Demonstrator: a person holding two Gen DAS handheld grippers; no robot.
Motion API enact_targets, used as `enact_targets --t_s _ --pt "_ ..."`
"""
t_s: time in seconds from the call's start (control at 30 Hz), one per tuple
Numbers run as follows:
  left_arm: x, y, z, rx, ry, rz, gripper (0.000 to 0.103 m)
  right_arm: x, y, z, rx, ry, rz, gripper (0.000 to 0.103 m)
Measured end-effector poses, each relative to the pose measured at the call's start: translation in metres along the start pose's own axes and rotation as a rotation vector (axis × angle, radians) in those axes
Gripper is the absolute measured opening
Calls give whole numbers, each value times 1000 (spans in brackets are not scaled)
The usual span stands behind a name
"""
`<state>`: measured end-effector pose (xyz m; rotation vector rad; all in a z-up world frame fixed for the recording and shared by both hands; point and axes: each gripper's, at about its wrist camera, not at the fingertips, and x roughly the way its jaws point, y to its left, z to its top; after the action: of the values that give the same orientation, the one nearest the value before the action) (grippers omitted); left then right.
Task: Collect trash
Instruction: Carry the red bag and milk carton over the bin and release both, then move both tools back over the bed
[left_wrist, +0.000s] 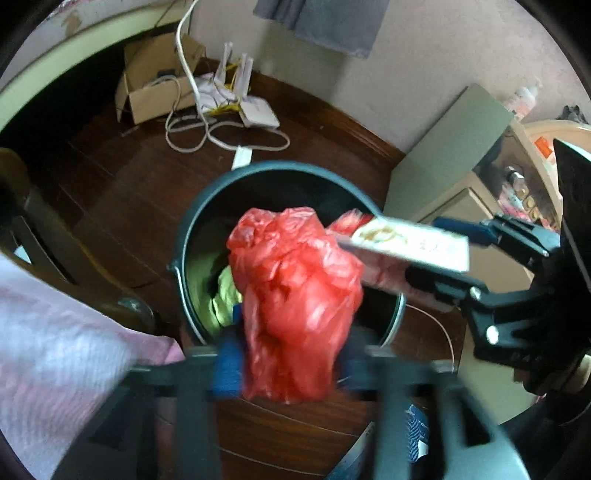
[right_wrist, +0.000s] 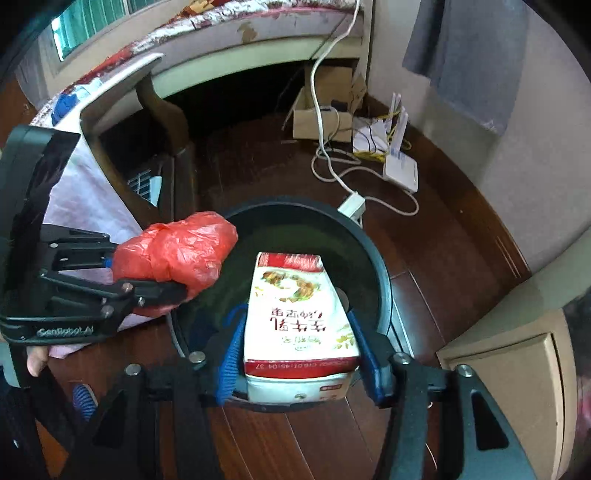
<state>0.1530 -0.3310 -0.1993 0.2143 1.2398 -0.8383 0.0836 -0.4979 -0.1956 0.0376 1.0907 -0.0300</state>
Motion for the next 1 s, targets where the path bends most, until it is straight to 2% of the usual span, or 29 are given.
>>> enact_targets --t_s 0.03,0.07,0.17,0.33,0.67,1.0 --pt "2 3 -1 -17 7 28 97 5 -4 -2 15 11 -24 100" --pt "4 5 -3 -20 10 43 99 9 -10 -3 32 23 -45 103" --pt "1 11 -9 -30 -1 108 102 14 -29 -6 90 35 -96 103" --pt "-11 15 -17 -64 -49 156 102 11 -44 -8 160 27 -118 103" --pt "-41 12 -19 -70 -112 192 102 -18 -16 1 120 -24 -130 103" --pt "-87 -2 -25 -57 -208 211 102 -61 4 3 143 -71 -147 103"
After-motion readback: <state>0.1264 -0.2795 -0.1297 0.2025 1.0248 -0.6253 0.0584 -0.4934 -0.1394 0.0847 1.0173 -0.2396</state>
